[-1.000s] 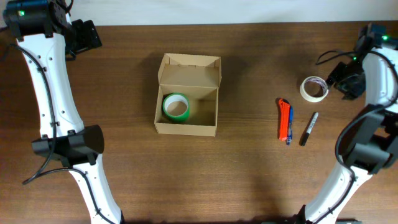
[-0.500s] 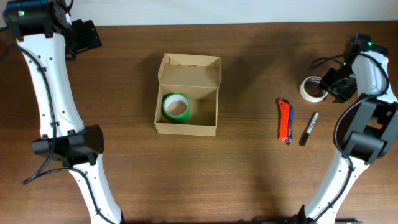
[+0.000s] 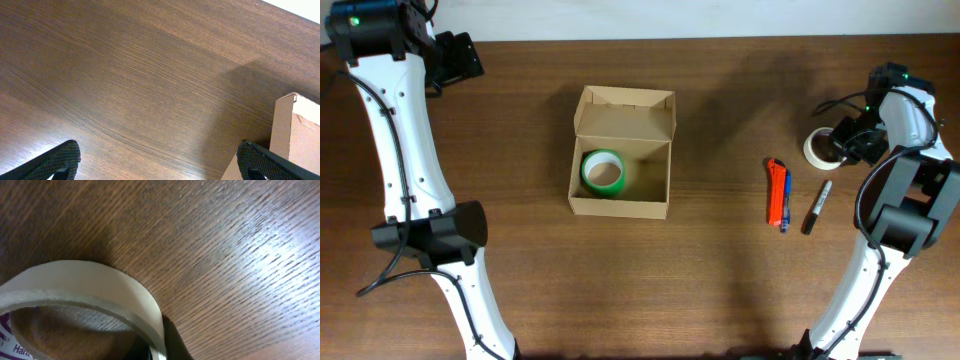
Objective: Pack container
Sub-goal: 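Grasp the white masking tape roll with the right gripper, then place the white tape into the box beside the green tape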
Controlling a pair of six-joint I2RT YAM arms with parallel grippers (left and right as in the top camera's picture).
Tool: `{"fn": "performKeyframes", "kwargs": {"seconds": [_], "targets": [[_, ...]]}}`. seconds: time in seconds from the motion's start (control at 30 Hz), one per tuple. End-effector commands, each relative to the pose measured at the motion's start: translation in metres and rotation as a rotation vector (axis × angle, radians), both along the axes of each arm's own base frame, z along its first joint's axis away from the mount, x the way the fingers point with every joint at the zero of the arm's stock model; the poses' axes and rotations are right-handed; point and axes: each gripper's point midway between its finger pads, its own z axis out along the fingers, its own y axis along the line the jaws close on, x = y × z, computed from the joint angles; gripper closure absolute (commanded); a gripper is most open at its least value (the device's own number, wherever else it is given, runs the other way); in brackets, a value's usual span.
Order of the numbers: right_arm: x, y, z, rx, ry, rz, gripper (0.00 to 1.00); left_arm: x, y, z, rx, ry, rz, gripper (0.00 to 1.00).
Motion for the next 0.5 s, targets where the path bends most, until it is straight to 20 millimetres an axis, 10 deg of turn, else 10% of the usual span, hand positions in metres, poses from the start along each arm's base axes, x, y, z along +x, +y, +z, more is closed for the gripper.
{"fn": "performKeyframes", "kwargs": {"seconds": [0.0,0.23,0.47], "targets": [[-0.005,0.008,-0.007,0.033,0.033,0.007,0.96,-0.001,0.002,0.000,0.011,0.005,-0.005,0.00],[0.016,0.026,0.073,0.053,-0.128,0.159,0.96,-0.001,0.002,0.000,0.011,0.005,-0.005,0.00],[0.032,0.102,0.275,-0.115,-0.536,0.482,0.96,-0.001,0.002,0.000,0.011,0.005,-0.005,0.00]]}}
